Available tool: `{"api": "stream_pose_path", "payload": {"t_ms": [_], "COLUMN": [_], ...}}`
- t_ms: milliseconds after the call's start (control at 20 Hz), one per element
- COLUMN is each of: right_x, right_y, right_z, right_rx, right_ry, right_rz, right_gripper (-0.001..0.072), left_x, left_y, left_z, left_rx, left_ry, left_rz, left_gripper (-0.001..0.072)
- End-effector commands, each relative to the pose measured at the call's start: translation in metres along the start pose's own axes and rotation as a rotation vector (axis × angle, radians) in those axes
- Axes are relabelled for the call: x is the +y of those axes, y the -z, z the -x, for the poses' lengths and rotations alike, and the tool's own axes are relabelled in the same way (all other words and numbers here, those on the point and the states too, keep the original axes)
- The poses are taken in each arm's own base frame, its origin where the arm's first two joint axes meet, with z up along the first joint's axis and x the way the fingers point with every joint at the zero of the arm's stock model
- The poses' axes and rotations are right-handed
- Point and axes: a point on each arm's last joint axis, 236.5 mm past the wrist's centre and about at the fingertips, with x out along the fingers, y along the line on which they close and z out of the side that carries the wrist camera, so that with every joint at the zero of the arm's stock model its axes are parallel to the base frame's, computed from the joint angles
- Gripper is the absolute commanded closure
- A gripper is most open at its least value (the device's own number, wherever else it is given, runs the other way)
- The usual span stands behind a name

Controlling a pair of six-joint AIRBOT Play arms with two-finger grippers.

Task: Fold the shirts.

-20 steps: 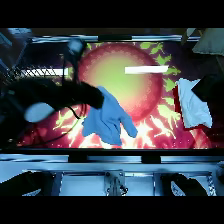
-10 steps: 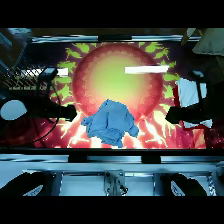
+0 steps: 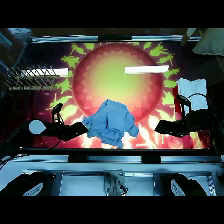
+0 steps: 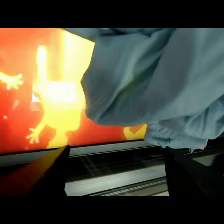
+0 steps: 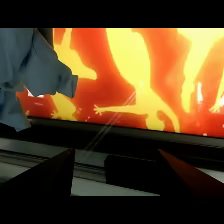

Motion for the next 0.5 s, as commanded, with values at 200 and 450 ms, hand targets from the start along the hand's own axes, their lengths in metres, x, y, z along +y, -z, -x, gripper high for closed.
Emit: {"api": "stream_pose_path", "payload": {"t_ms": [200,450], "right_x": [0.014,0.044], "right_y": [0.0,-0.006], "right_z": [-0.03,-0.063], "right_rx": [0.072,0.131], "right_ry": [-0.108,-0.219], "right_rz": [-0.082,-0.105], "right_gripper": [0.0088,0.0088], "left_x": [0.001,-0.015], "left_y": [-0.01,-0.021], "left_z": [-0.05,-0.053], "left_rx": [0.007,0.015], "left_ry": [0.09,0.129], "left_rz": [0.071,0.009], "left_gripper": [0.0071,0.0565]}}
